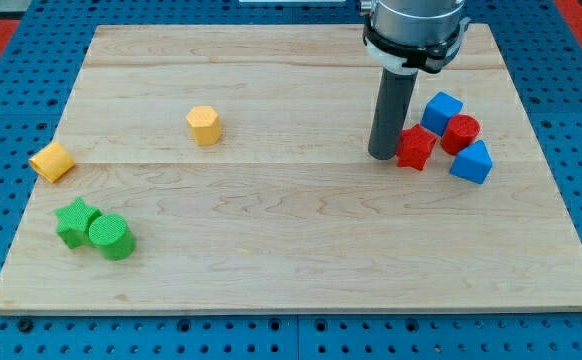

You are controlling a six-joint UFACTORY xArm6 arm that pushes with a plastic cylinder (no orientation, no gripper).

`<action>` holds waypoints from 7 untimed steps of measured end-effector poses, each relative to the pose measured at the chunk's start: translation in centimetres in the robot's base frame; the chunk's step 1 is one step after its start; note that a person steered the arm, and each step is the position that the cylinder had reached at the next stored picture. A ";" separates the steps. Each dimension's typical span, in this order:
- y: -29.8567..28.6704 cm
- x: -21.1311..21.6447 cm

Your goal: Move your arm towards the left of the green blocks

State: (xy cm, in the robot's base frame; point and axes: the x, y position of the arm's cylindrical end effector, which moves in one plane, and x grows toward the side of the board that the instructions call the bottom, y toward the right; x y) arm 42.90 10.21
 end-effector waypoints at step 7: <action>-13.8 15.4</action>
State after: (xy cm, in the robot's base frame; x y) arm 58.27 -3.62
